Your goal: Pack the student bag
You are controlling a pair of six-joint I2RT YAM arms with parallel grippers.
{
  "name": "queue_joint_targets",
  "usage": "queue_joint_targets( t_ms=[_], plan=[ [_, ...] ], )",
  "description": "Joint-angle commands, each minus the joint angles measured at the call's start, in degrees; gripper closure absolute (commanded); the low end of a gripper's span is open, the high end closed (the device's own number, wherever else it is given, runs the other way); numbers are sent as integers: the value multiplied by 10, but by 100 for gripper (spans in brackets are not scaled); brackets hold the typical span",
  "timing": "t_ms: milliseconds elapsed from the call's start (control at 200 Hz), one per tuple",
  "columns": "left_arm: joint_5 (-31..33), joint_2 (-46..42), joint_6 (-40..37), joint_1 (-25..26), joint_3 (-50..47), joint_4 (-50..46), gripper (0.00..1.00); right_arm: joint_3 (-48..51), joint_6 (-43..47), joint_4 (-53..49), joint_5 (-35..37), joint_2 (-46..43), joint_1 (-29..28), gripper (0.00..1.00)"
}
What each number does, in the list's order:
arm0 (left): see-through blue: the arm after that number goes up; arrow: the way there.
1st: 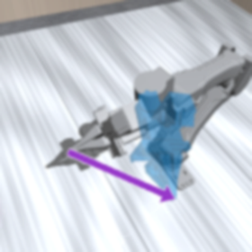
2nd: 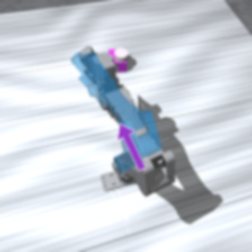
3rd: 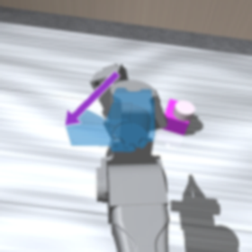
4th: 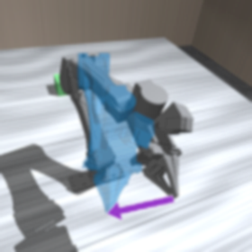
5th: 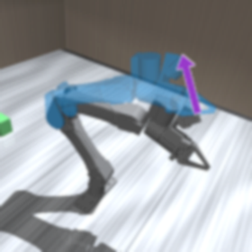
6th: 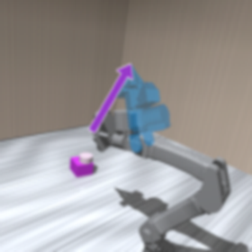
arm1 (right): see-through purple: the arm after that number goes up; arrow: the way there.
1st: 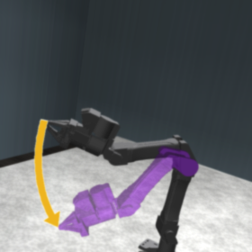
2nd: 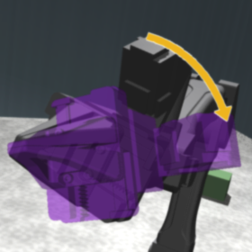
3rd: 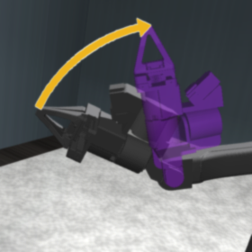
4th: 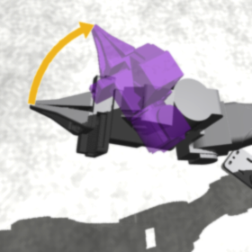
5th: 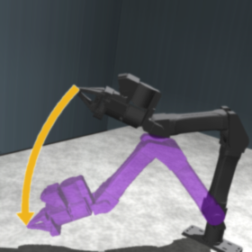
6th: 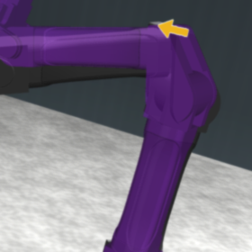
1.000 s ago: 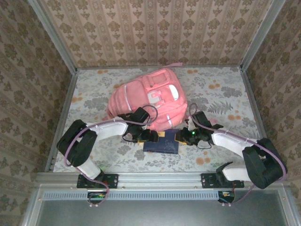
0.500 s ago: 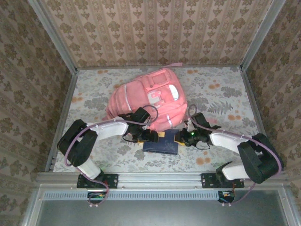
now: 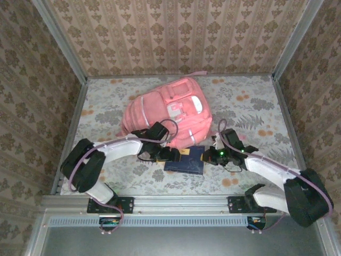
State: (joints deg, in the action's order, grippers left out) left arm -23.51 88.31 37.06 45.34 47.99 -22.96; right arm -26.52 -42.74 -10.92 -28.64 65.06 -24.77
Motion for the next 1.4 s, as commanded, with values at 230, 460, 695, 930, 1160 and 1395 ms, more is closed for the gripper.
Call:
queue_joint_targets(
  t_ms=[230,460,695,930,1160,1395],
  plan=[
    [-25,-143,79,-31,-40,-14,16,58,-215,-59,49,-183,8,100],
    [-32,-172,236,-38,-85,34,15,103,-387,-21,126,-295,3,100],
    [11,-195,481,-5,-188,199,15,103,-436,-13,180,-312,-28,100],
    [70,-127,574,54,-184,305,18,114,-458,15,219,-309,-67,100],
    [87,-27,609,79,-157,386,21,124,-480,31,237,-316,-98,100],
    [88,38,626,90,-141,453,40,136,-492,-3,256,-348,-133,100]
  ],
)
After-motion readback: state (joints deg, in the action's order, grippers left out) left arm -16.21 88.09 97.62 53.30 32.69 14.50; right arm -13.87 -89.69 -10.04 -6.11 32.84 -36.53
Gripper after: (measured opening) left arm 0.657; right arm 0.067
